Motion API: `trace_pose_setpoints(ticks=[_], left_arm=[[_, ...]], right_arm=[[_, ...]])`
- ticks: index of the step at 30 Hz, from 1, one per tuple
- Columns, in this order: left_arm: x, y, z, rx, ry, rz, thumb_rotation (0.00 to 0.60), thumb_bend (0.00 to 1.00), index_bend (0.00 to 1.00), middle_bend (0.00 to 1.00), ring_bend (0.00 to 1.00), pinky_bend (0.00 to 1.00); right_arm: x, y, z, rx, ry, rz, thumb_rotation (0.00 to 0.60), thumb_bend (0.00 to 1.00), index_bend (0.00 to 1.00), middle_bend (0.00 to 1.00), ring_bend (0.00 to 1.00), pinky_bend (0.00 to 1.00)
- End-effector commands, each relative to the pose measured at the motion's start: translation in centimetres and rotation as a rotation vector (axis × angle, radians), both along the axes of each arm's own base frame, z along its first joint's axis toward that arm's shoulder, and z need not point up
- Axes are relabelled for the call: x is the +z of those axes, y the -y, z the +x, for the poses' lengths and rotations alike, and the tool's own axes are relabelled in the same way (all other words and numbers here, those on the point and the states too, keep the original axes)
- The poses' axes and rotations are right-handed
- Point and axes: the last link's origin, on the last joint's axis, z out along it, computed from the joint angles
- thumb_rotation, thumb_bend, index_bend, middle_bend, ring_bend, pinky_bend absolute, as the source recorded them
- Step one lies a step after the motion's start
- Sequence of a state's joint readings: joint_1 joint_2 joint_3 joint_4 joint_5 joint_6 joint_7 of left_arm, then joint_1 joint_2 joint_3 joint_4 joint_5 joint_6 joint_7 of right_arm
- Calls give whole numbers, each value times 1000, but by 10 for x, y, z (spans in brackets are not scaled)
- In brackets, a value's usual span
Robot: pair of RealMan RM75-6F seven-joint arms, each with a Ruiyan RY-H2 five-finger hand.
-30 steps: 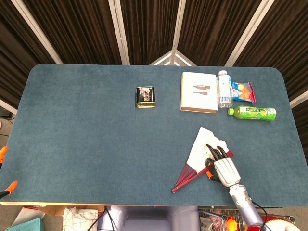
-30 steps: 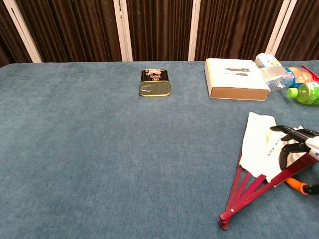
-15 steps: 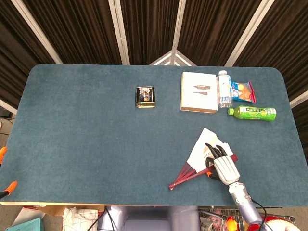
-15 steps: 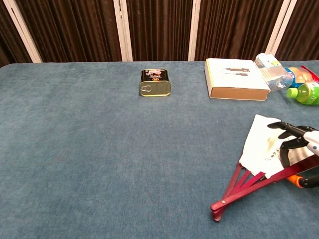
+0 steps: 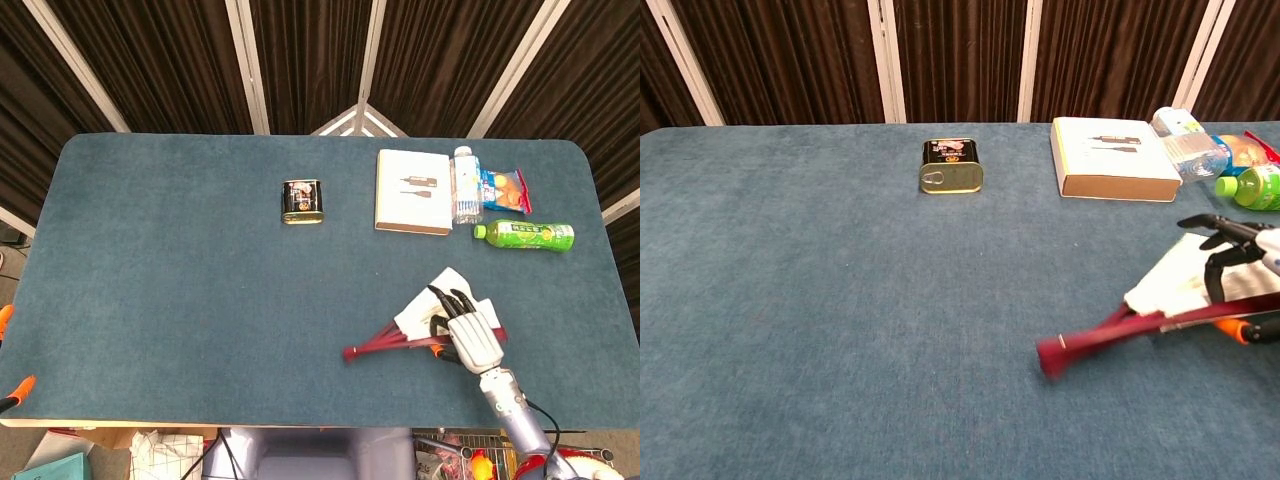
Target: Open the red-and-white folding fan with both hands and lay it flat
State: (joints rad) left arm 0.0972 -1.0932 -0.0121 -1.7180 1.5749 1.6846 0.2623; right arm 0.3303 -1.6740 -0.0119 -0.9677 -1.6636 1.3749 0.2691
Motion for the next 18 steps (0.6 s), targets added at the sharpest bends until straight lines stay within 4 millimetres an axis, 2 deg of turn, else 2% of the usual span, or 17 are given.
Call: trace_pose_setpoints(ticks=[1,7,10,12,14,18], left_arm=[[0,-1,-1,3,1,-2,600,125,54,0,0,0],[-2,-4,-2,9,1,-13,600,125,54,0,0,0],[-3,-8,-4,18,4,-25,600,125,54,0,0,0],[-3,-10,-5,24,8,-31,600,125,54,0,0,0],[-4,-14,-7,26,16,-42,600,124,54,0,0,0],[-5,-18,-8,20,37,-59,600,125,54,0,0,0]], right_arm=[[6,7,4,13,-5,-5,600,418,800,120,215,136],[18,20,14,40,3,-8,600,419,817,120,215,136],[28,34,24,74,-11,-5,600,418,819,120,215,137],[35,43,34,96,-14,-10,600,419,819,120,215,137],[47,57,52,135,-14,-21,600,419,820,120,215,136],[58,67,78,168,7,-2,600,420,823,120,215,137]])
